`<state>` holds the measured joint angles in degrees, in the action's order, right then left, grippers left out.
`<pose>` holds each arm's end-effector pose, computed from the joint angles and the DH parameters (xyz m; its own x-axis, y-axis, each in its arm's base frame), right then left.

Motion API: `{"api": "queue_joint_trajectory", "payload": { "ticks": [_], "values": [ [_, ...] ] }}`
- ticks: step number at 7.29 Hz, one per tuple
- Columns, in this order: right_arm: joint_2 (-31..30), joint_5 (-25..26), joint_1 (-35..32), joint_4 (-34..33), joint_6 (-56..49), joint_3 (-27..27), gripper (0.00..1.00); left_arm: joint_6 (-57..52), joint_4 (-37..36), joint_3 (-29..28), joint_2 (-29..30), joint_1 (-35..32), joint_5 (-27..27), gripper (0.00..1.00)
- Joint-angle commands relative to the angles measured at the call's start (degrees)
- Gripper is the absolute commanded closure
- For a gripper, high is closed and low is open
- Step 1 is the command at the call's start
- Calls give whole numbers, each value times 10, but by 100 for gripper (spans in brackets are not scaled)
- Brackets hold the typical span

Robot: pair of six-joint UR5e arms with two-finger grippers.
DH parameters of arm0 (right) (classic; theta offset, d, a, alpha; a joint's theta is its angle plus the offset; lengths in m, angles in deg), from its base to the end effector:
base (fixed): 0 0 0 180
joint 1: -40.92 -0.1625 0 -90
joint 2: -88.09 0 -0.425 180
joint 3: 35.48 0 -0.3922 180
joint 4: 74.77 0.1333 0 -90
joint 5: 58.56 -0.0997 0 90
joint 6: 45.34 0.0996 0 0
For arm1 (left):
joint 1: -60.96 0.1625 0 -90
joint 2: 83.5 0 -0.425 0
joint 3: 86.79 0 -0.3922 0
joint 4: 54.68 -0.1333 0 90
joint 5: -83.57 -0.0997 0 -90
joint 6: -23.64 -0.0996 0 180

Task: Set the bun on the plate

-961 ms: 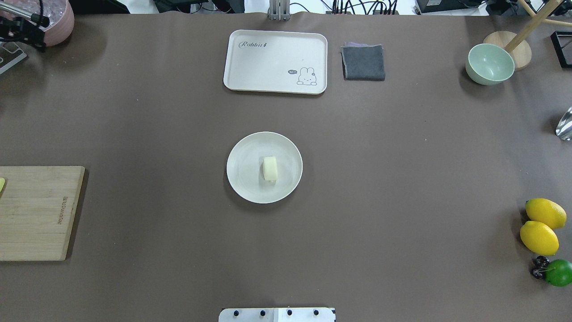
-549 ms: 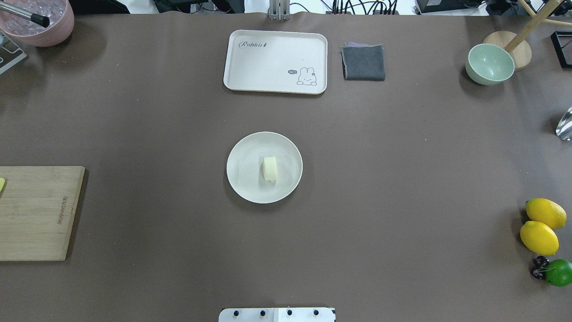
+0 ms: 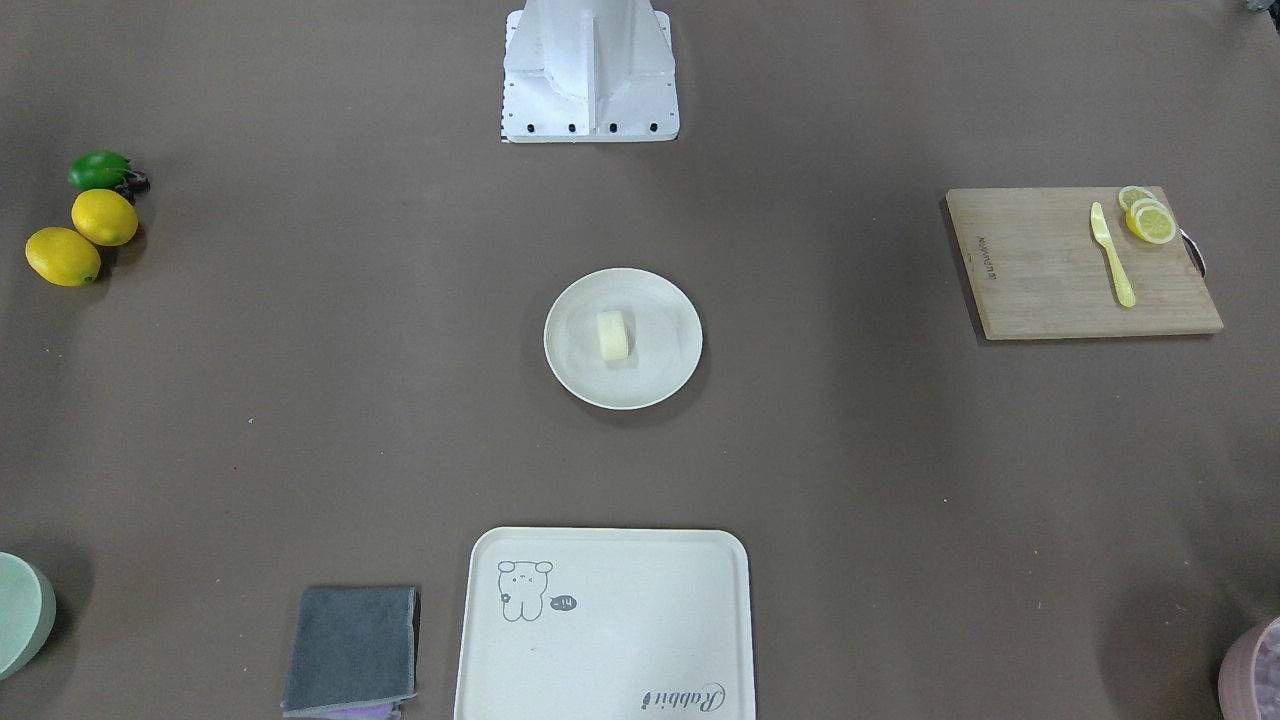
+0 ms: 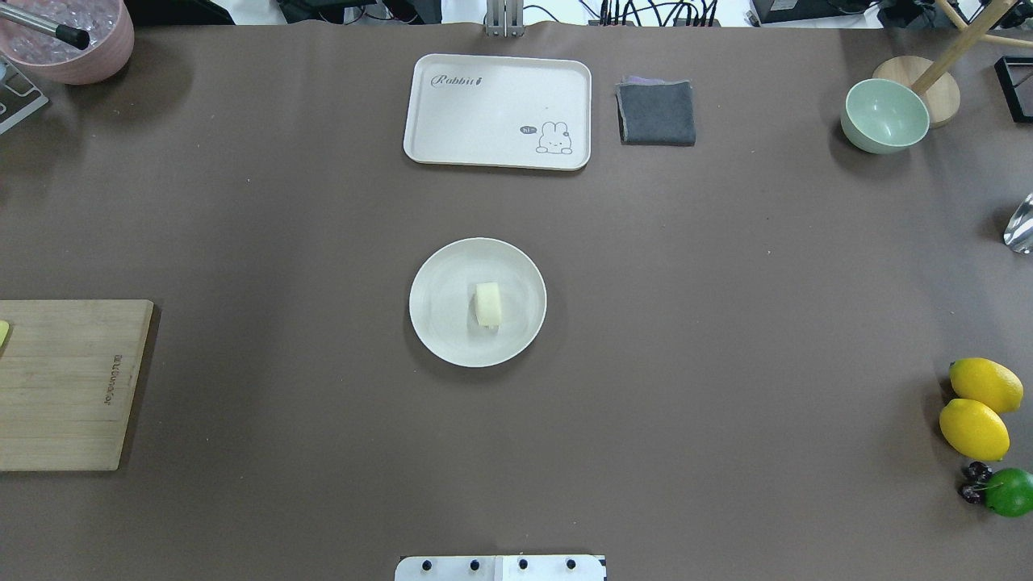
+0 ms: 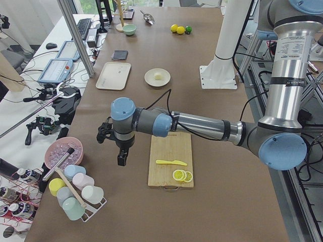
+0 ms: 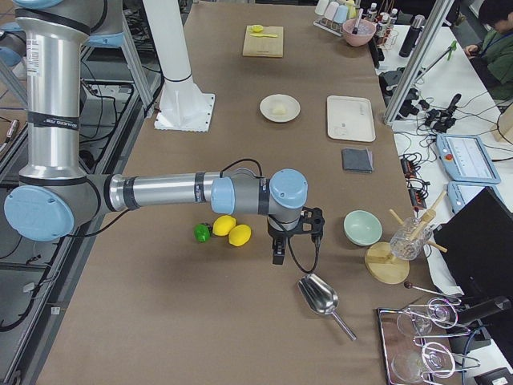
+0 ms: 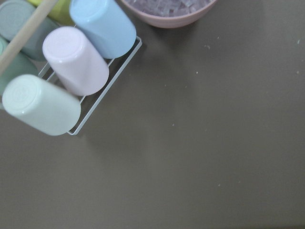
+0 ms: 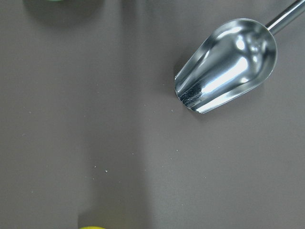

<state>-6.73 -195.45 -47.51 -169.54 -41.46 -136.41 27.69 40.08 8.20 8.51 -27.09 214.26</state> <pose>0.0481 -0.4570 0.6100 0.6830 0.0319 0.7298 -0.0189 0.9995 -0.0261 -0.0507 -0.5192 0.5931 0.7538 0.0891 -0.6511 0.0200 0.9872 0.1582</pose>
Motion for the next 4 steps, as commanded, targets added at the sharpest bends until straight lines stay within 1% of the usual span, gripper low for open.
{"api": "queue_joint_trajectory", "payload": {
  "ticks": [1, 4],
  "values": [
    [0, 0, 0, 0, -2, -1, 0, 1, 24, -5, -24, -14, 3, 2],
    [0, 2, 0, 0, 0, -1, 0, 1, 25, -4, -22, -15, 5, 2]
  ]
}}
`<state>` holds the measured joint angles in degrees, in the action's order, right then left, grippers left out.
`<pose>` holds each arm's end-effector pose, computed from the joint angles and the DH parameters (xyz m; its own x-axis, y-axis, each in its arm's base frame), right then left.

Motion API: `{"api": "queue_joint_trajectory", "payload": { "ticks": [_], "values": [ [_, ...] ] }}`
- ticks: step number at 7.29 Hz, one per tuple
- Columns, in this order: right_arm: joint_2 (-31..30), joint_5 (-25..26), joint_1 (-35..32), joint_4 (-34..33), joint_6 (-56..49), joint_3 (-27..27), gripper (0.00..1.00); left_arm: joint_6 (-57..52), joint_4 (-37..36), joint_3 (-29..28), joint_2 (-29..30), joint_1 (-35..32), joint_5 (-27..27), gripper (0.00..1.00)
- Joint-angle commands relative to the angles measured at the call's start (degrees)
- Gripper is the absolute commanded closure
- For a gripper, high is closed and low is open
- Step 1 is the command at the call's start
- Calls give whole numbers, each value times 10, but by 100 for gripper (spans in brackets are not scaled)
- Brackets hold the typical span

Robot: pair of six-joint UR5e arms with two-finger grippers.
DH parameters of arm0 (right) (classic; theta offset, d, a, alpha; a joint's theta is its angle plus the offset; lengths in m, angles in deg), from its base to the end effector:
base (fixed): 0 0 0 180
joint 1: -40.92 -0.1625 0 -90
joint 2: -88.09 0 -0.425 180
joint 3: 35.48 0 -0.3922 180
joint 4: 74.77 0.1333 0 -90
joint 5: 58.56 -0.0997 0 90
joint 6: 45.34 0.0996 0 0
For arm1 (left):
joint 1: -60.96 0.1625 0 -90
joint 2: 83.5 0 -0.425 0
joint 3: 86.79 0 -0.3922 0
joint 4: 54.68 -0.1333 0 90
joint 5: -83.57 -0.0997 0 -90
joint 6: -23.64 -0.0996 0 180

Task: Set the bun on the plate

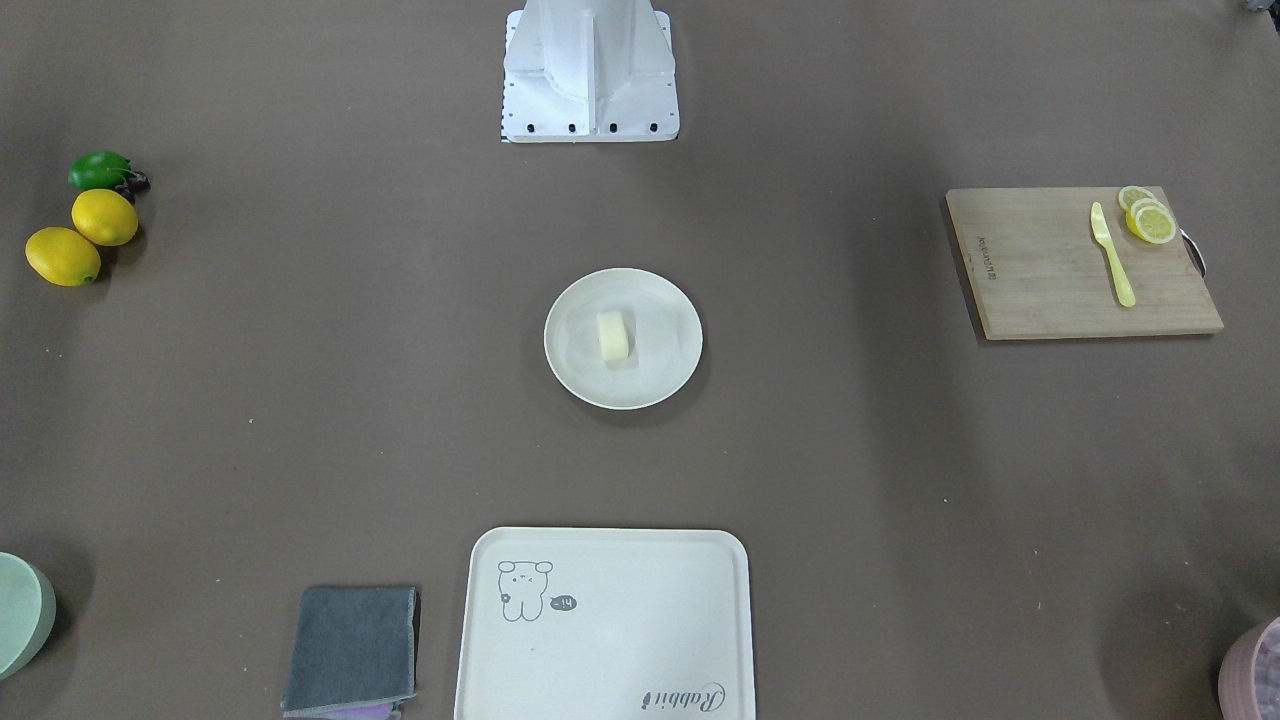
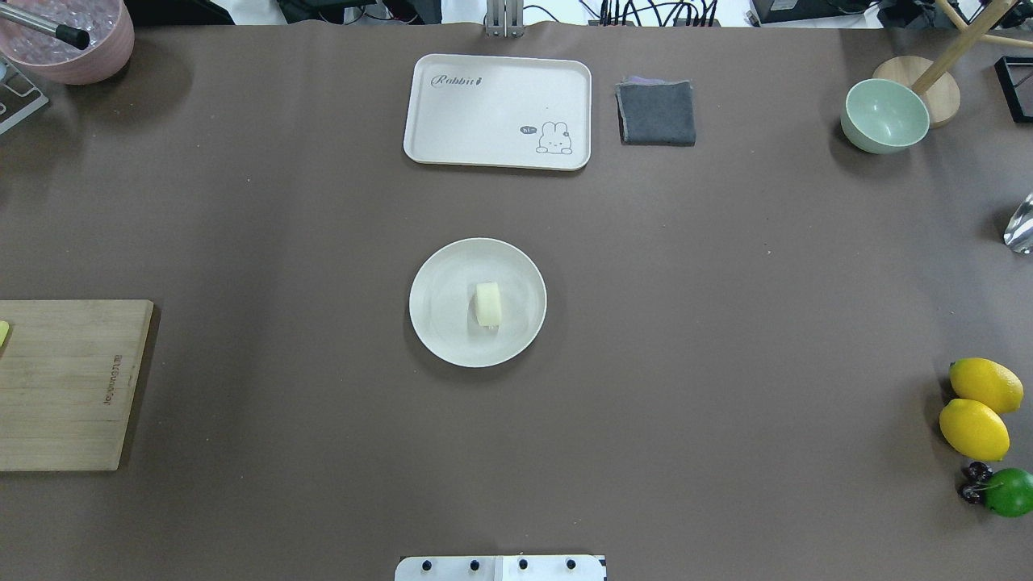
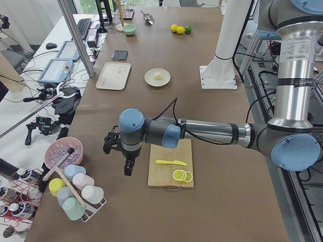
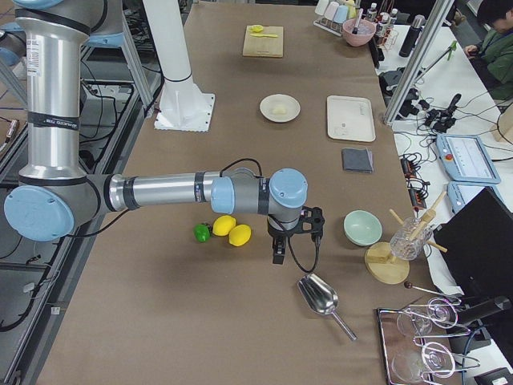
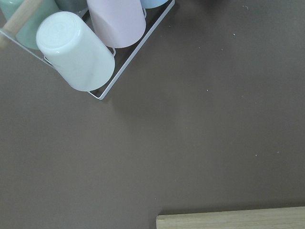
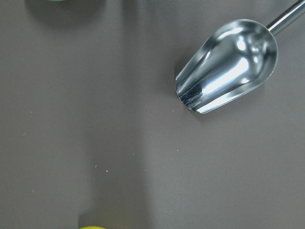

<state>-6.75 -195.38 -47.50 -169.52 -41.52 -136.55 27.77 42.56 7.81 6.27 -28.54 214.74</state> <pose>0.0481 -0.4570 0.6090 0.6838 0.0290 0.7291 -0.0180 0.9996 -0.0228 -0.0633 -0.5027 0.6110 0.7502 0.0681 -0.6576 0.0456 0.9870 0.1543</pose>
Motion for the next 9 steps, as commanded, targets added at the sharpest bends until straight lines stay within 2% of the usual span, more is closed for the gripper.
{"api": "queue_joint_trajectory", "payload": {
  "ticks": [1, 9],
  "values": [
    [-1, 3, 0, 0, 0, 0, 0, 0, 1, 0, 1, -1, 0, 2],
    [2, 4, -1, 1, 0, -6, 0, 1, 0, -2, 1, -1, 0, 2]
  ]
}}
